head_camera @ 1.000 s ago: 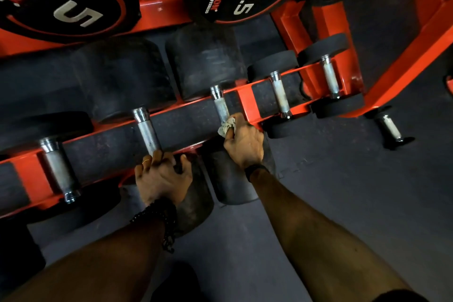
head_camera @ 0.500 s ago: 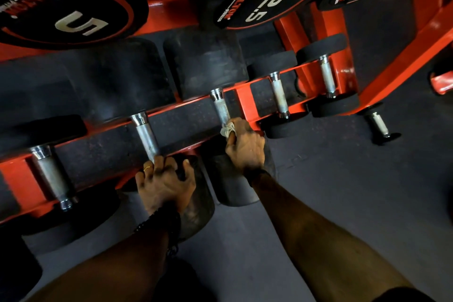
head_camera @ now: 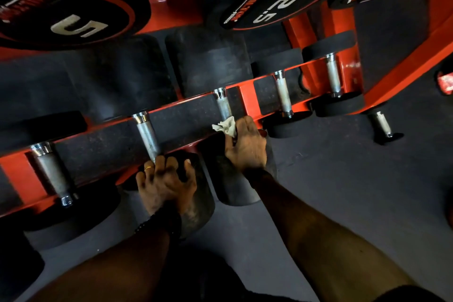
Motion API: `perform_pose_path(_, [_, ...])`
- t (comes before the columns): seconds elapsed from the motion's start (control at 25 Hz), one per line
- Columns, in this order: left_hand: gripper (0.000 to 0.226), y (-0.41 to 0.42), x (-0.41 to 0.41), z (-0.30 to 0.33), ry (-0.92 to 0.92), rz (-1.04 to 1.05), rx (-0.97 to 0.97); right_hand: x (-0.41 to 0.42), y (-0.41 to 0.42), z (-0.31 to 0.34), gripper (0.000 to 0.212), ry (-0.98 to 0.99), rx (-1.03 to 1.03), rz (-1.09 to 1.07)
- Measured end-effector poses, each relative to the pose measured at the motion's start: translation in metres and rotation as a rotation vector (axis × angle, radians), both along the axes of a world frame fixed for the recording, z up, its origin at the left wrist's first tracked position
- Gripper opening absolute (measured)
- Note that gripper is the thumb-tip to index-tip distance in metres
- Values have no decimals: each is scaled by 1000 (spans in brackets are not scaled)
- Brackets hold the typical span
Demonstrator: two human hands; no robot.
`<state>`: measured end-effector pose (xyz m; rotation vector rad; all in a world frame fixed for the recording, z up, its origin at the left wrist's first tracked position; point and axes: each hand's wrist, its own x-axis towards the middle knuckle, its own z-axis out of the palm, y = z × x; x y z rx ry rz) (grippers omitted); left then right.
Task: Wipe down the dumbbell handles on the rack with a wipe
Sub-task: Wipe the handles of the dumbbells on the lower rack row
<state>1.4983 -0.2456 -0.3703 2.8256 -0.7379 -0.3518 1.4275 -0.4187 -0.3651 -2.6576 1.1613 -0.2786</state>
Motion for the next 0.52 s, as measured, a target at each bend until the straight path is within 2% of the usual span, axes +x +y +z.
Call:
perform_pose_path(0.16, [40,-1,0,1,-14,-1,-3,1,-4,3,16,-21,6,52])
perform_pose_path(0.32, [38,-2,-1,3,-30,17,-5,3,-1,9,18,36,-5,-8])
perform_pose_path(0.44, [36,-3,-2,4,-49,23,-30,7,-1,13,32,43,38,-42])
perform_pose_path(0.52, [35,-3,-3,3,-64,28,-48,6,-1,14,30,18,33,-37])
